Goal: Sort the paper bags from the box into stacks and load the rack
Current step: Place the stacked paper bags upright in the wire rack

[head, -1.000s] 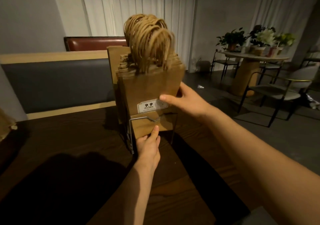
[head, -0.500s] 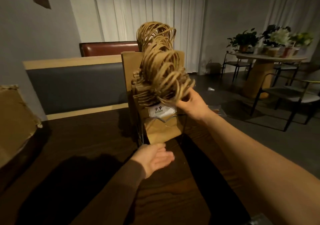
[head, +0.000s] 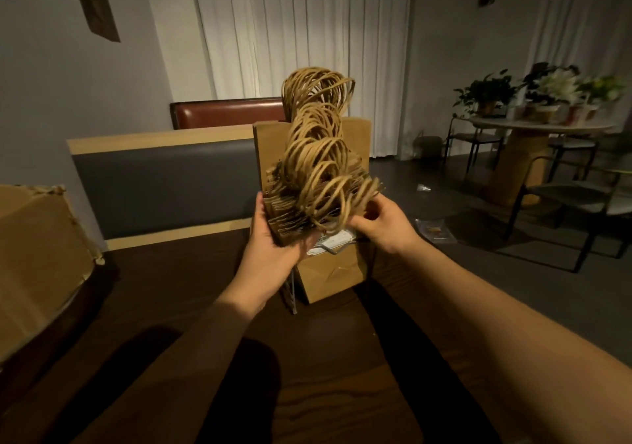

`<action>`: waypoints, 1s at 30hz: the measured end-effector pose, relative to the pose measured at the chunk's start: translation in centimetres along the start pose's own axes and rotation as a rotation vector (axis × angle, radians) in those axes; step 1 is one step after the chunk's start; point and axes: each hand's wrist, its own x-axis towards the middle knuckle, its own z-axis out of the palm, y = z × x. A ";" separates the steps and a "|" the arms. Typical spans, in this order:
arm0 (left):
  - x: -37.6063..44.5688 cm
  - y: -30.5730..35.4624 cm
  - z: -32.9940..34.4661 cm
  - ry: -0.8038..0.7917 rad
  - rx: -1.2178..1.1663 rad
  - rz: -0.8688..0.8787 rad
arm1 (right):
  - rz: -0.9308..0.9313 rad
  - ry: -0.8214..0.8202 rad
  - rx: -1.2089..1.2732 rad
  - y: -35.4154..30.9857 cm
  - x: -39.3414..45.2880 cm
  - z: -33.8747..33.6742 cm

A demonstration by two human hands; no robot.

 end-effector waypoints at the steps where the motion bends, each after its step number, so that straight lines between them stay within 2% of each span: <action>1: 0.7 0.2 0.2 0.005 -0.062 0.004 | 0.005 -0.017 0.001 -0.1 -0.1 0.2; 6: 3.2 0.7 0.3 0.082 0.122 0.090 | 0.002 -0.036 -0.045 -0.3 0.5 -0.6; 10: 4.2 1.8 0.9 0.146 0.166 0.140 | -0.039 0.008 -0.008 -0.4 0.3 -0.4; 14: 4.2 1.8 1.0 0.102 0.174 0.139 | -0.053 0.018 -0.024 0.5 -0.2 0.0; 17: 3.9 1.0 1.5 0.063 0.191 0.132 | 0.002 -0.052 -0.066 1.6 -0.7 -0.1; 22: 3.1 0.0 1.5 -0.028 -0.015 0.086 | -0.066 -0.155 -0.176 0.6 0.0 -1.6; 25: 2.6 -0.1 1.2 -0.087 -0.012 0.140 | -0.117 -0.154 -0.183 0.7 0.4 -2.1; 30: 1.4 0.8 1.4 -0.076 -0.135 0.166 | -0.042 -0.255 -0.125 -0.3 0.1 -3.1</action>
